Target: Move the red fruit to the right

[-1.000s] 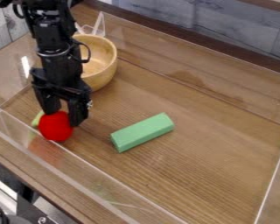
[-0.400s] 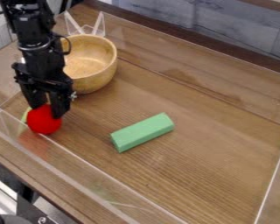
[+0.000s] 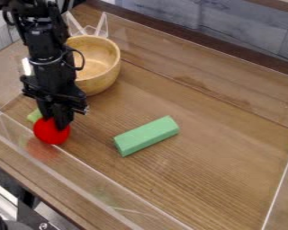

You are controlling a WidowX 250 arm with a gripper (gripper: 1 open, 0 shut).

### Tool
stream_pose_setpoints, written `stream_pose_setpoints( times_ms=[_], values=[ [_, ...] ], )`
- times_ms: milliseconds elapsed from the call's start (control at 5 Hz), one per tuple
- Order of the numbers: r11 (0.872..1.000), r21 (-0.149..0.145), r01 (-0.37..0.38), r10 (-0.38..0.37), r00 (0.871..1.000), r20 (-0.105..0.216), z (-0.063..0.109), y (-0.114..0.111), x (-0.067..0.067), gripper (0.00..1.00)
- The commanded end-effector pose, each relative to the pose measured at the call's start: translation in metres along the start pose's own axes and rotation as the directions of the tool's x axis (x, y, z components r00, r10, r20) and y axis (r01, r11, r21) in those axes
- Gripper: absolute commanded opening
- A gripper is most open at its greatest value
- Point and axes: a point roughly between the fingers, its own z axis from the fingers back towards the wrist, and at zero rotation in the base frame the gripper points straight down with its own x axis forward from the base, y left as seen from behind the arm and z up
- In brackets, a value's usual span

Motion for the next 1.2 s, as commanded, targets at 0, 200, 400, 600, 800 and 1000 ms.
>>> stream_pose_setpoints(
  times_ms=[0, 200, 400, 600, 800, 1000],
  values=[
    [1.000, 0.002, -0.005, 0.005, 0.999, 0.045, 0.022, -0.007, 0.005, 0.00],
    [1.000, -0.009, 0.010, -0.010, 0.997, 0.073, 0.039, -0.021, 0.010, 0.00],
    [1.000, -0.024, 0.017, -0.014, 0.994, 0.106, 0.060, -0.039, 0.016, 0.00],
    [0.998, -0.046, 0.038, -0.032, 0.992, 0.118, 0.069, -0.062, 0.020, 0.00],
    [0.997, -0.062, 0.038, -0.030, 0.992, 0.124, 0.076, -0.089, 0.020, 0.00],
    [0.996, -0.074, 0.052, -0.042, 0.990, 0.132, 0.083, -0.119, 0.019, 0.00]
  ],
)
